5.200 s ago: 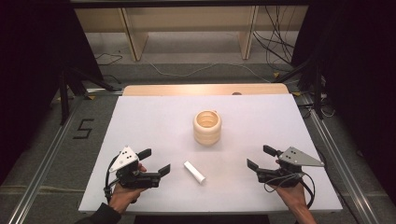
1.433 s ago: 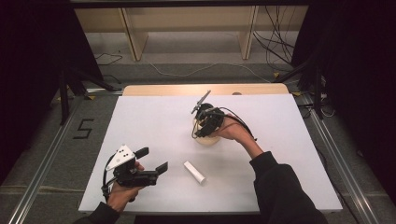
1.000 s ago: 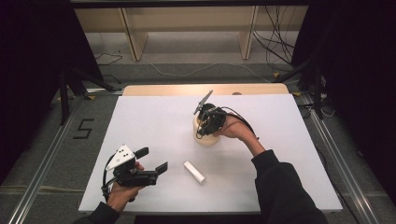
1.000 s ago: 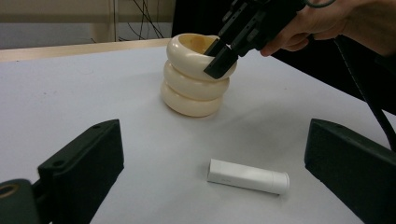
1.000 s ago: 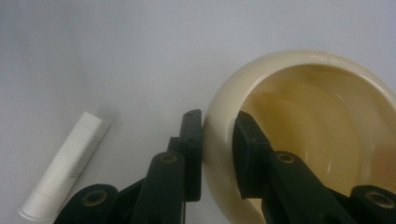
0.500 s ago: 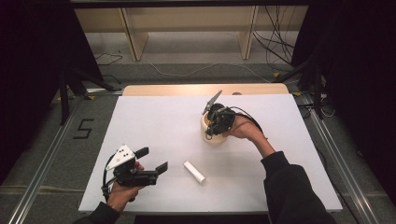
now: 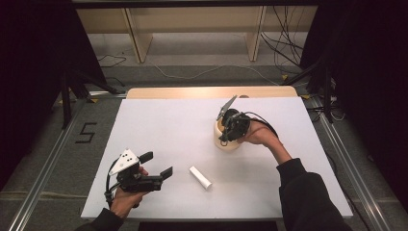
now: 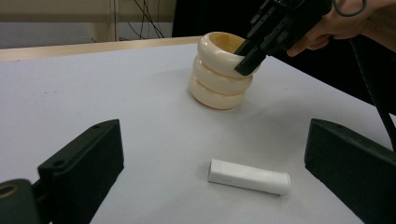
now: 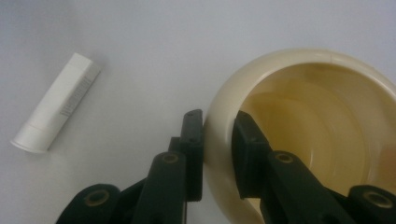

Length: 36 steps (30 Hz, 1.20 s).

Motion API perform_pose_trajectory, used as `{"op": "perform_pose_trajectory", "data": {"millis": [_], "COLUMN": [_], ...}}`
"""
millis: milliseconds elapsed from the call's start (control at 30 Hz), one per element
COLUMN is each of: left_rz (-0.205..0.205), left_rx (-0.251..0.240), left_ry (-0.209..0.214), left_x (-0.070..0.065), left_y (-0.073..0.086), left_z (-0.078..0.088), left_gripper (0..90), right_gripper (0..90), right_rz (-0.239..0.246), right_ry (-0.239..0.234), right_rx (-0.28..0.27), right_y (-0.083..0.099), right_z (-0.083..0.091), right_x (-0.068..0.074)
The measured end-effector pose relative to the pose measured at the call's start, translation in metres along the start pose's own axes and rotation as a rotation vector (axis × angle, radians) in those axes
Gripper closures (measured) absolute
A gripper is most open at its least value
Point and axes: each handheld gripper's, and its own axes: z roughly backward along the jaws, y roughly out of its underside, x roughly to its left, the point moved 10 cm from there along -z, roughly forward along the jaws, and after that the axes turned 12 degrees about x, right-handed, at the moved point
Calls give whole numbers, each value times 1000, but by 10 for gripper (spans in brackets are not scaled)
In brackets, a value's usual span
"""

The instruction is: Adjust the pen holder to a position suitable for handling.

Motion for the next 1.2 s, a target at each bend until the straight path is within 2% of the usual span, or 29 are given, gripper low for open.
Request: {"op": "perform_pose_trajectory", "data": {"millis": [200,333,567,633,800,967,1000,1067,1200], "left_rz": [0,-3,0,0,3,4,4,6,9], "left_rx": [0,3,2,3,-1,-2,-2,-3,-4], "left_ry": [0,-1,-1,-1,-3,-6,-7,-9,-11], "left_x": [0,0,0,0,1,2,2,2,3], "left_y": [0,0,0,0,0,0,0,0,0], "left_z": [0,0,0,0,0,1,1,1,1], "left_gripper": [39,39,39,39,39,39,39,39,39], "right_gripper": [761,742,631,587,519,417,400,382,343], "right_rz": [6,-6,-51,-72,-110,-193,-214,-224,-249], "right_ry": [-4,11,19,17,39,61,63,68,55], "right_rx": [-4,-11,-56,-86,-111,-172,-182,-215,-240], "right_y": [0,-1,-5,-7,-7,-10,-10,-12,-14], "right_z": [0,0,10,18,27,42,45,50,55], "right_x": [1,-2,-3,0,0,0,2,7,20]}}
